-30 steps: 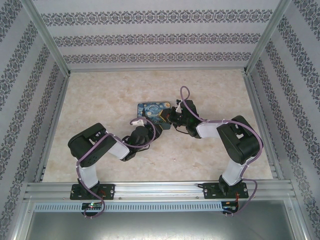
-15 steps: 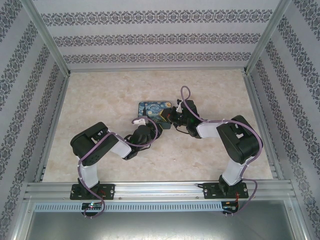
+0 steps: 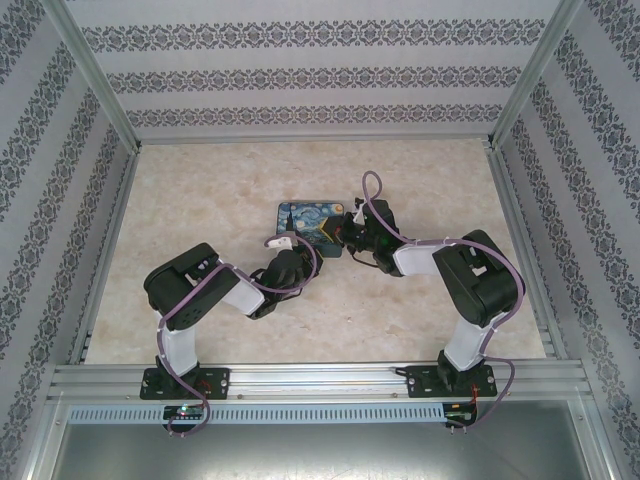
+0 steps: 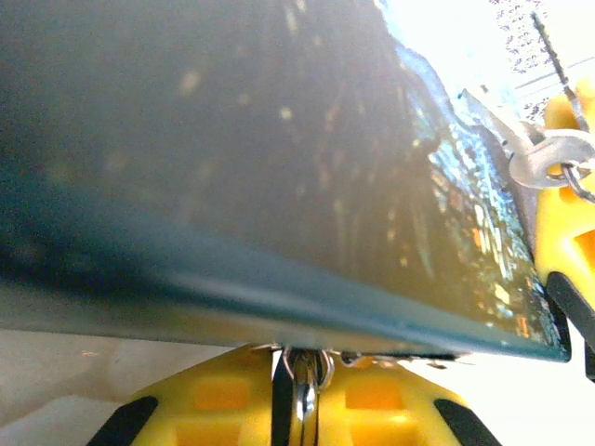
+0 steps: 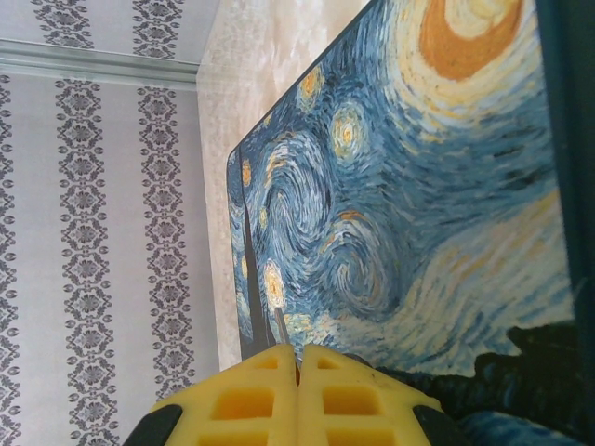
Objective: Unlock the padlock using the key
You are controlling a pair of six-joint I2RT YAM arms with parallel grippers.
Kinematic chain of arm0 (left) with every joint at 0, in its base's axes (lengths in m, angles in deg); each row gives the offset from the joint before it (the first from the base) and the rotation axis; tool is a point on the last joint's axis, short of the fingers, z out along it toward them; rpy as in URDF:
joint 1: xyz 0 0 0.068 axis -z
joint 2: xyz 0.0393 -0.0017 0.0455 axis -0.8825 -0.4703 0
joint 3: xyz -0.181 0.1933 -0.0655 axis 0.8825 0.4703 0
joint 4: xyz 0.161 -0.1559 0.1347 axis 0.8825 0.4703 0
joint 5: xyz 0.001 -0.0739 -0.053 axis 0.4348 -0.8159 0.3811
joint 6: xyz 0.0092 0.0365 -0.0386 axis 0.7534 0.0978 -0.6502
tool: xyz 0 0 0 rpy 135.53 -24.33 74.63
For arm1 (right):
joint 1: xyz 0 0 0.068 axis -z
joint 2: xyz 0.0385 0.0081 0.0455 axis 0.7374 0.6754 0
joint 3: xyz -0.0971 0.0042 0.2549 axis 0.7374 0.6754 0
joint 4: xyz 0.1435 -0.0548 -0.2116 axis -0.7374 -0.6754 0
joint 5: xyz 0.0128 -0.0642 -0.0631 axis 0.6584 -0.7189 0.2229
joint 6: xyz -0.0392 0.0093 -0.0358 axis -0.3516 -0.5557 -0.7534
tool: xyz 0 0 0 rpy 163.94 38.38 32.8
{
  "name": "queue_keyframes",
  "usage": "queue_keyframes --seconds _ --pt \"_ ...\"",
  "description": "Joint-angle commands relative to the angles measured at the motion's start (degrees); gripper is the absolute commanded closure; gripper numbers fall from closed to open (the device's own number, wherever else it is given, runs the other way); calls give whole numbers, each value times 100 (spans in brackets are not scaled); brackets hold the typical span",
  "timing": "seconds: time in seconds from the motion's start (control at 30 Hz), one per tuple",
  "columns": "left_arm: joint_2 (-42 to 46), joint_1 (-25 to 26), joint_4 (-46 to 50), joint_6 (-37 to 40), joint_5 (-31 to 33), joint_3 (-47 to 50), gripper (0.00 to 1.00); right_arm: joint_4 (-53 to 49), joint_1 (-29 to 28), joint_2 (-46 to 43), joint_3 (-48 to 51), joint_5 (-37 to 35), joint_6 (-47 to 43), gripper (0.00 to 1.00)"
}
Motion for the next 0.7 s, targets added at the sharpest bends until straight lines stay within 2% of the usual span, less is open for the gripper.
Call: queue_keyframes --seconds 0.0,0.1,0.3,0.67 --pt "-174 -10 446 -54 -27 27 95 -398 77 114 60 80 4 100" --pt "-29 -39 593 -120 -141 32 100 -451 207 -43 9 171 -52 100" --pt "410 -122 1237 -110 -442 -76 100 -666 471 -663 143 436 -385 100" --pt "837 -410 1765 -124 -1238 -57 100 -744 715 -2046 1329 1310 -1227 100"
